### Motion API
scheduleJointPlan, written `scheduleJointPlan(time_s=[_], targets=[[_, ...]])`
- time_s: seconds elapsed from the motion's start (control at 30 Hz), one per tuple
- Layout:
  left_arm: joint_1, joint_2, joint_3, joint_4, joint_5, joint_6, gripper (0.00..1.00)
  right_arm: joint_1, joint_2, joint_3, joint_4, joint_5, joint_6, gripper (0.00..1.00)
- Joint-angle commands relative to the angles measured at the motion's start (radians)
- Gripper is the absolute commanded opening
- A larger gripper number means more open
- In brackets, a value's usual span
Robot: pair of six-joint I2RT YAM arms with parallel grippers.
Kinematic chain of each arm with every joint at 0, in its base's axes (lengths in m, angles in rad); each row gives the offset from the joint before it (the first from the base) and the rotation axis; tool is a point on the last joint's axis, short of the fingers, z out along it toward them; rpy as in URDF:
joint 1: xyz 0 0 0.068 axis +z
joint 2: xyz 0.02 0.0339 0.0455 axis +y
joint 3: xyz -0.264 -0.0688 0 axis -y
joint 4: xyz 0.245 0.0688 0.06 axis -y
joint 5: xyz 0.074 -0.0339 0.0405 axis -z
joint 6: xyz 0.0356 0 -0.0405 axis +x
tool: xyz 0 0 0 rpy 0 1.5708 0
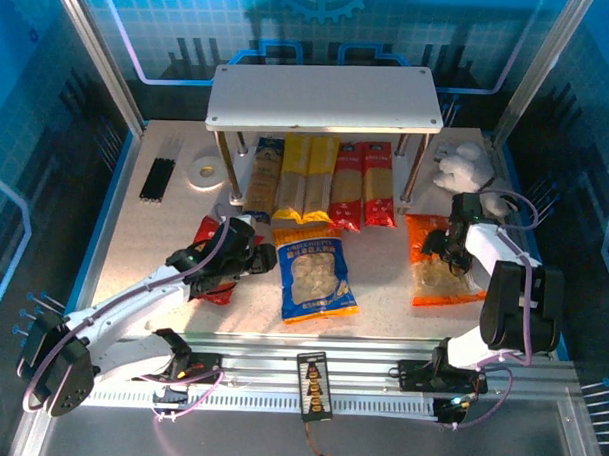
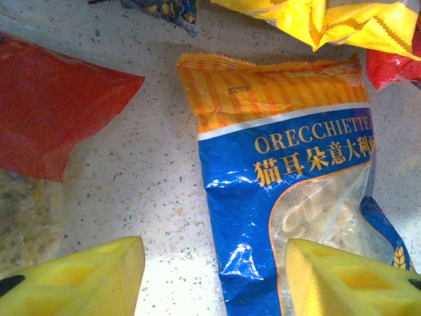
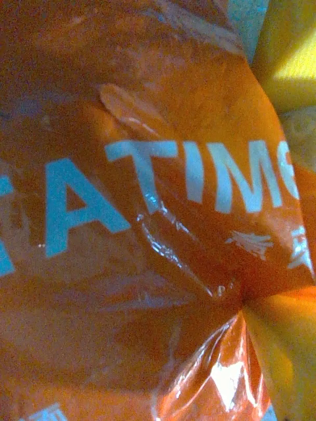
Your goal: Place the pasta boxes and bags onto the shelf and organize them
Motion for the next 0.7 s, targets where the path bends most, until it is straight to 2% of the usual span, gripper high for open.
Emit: scheduleJointPlan(time_s=[0.0,0.2,0.4,0.57,0.67], targets=[[-0.011,0.006,0.031,0.011,-0.007,0.008,0.59,-0.009,0.041,-0.014,-0.036,-0.086,-0.015,0.62],[-0.012,0.002,0.027,0.016,-0.002,0.007,0.6,-0.009,0.023,-0.02,-0.054,-0.116,-0.011,0.39],[-0.013,-0.007,0.025,0.017,0.002,0.006,0.6,-0.009,-0.005,-0.029,-0.075,-0.125,-0.011,0.24],[-0.013,-0.01,0.025,0.017,0.008,0.003,0.6,-0.009,-0.028,-0.039,-0.087,-0.115,-0.009,0.02],[-0.014,-0.012,0.028,0.016,0.012,0.002,0.6,-0.011,-0.043,-0.044,-0.091,-0.111,-0.005,0.0]])
